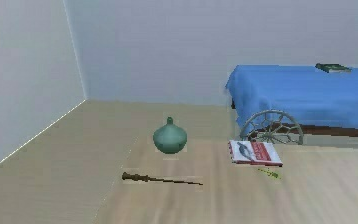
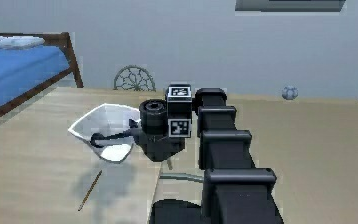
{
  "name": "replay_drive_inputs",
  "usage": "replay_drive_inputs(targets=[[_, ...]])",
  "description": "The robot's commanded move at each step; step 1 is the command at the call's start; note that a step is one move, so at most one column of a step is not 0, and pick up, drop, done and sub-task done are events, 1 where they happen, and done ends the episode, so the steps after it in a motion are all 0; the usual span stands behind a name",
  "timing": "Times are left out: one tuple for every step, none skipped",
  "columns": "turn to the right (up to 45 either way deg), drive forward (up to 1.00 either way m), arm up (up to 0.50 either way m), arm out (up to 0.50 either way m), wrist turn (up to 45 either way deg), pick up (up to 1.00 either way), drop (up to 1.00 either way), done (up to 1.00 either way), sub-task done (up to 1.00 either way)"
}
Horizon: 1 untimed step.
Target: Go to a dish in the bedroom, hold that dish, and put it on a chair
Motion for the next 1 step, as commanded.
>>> replay_drive_inputs(targets=[[0.0, 0.00, 0.00, 0.00, 39.0, 0.00, 0.00, 0.00, 0.00]])
